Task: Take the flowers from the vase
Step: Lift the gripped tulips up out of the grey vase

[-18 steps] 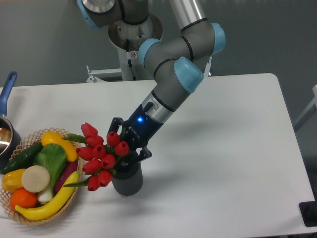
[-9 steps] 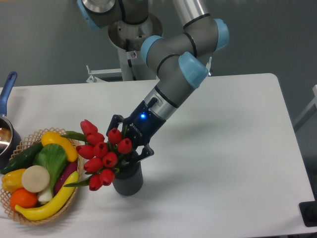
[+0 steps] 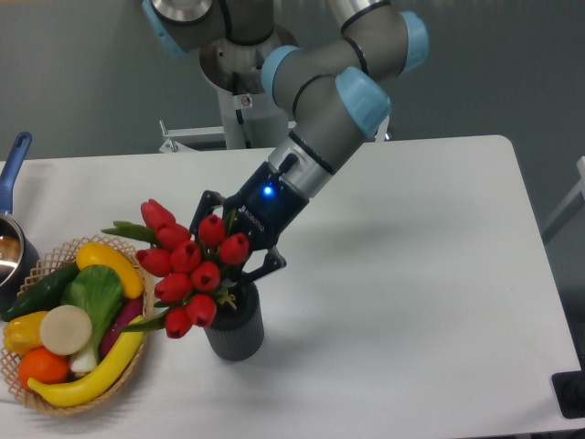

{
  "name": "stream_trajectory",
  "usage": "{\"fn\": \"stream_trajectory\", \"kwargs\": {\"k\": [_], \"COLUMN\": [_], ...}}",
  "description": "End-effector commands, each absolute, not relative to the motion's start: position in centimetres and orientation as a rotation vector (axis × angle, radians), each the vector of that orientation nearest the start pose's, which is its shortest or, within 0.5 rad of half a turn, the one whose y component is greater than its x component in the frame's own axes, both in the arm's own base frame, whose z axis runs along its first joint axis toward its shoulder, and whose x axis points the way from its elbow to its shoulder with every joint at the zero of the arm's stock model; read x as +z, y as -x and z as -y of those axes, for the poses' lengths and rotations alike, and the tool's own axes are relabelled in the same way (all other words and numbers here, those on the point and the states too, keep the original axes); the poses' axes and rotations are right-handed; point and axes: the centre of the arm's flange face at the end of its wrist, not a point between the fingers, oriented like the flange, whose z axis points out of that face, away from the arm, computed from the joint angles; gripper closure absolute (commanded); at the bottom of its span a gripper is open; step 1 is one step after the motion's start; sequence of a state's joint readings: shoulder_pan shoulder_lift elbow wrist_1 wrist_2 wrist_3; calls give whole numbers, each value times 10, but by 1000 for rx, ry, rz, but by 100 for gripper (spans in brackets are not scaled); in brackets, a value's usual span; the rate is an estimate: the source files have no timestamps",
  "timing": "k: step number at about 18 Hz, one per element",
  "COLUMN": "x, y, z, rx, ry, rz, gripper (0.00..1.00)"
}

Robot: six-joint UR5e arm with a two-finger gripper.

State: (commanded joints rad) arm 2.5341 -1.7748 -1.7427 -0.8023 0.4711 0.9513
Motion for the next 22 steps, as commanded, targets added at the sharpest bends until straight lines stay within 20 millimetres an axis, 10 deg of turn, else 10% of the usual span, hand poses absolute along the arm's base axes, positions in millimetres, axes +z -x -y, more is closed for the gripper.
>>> {"fn": "stream_trajectory", "kwargs": {"k": [22], "x": [518], "y": [400], "z": [-470], "rx": [-340], "ry": [1903], "rz": [-63], "gripper": [52]}}
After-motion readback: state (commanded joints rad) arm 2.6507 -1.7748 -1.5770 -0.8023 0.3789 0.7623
